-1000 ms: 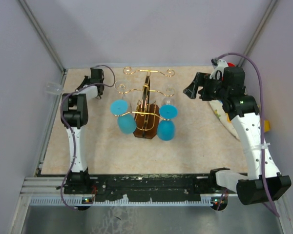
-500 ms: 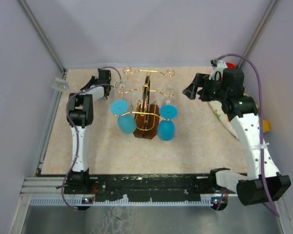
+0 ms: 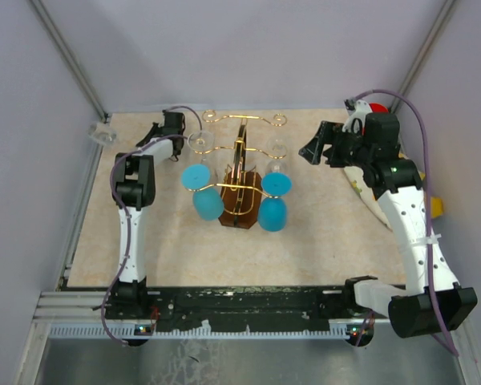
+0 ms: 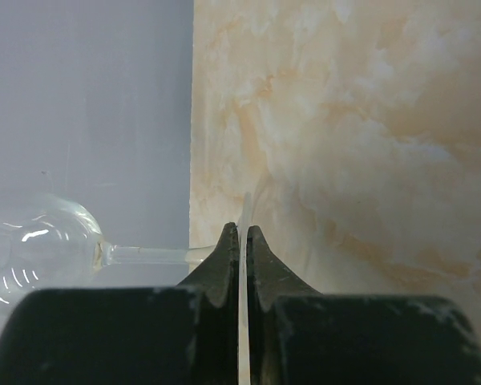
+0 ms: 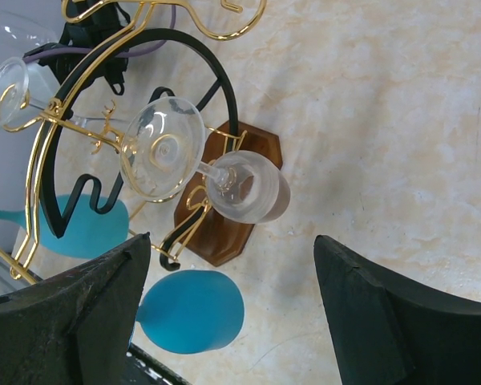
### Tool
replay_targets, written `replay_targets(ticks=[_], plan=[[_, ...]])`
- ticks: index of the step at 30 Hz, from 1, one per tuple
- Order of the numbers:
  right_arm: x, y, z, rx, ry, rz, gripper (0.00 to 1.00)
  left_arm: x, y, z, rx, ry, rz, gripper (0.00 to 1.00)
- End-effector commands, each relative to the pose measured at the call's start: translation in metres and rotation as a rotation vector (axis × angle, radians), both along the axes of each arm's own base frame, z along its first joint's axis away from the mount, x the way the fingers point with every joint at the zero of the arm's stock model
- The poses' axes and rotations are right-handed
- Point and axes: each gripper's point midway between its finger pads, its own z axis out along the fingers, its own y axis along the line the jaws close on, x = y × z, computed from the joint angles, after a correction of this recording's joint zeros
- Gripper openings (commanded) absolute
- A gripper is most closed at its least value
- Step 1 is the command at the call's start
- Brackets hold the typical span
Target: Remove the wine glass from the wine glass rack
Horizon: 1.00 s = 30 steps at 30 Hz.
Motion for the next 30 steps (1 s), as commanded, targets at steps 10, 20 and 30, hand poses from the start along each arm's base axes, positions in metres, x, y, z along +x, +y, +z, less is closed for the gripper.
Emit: replay_targets(ticks=[10, 20, 30], plan=[[0.003, 0.002, 0.013, 0.017, -0.049, 0.009, 0.83, 0.004, 0.009, 0.012, -0.147, -0.06, -0.009, 0.0], [-0.002, 0.002, 0.019, 0.025, -0.053, 0.01, 0.83, -0.003, 0.008, 0.109, -0.079, -0.237, 0.042, 0.0], [-0.006, 0.001, 0.01, 0.02, -0.026, 0.007, 0.82, -0.019, -0.009, 0.235, -0.221, -0.49, -0.032, 0.0]])
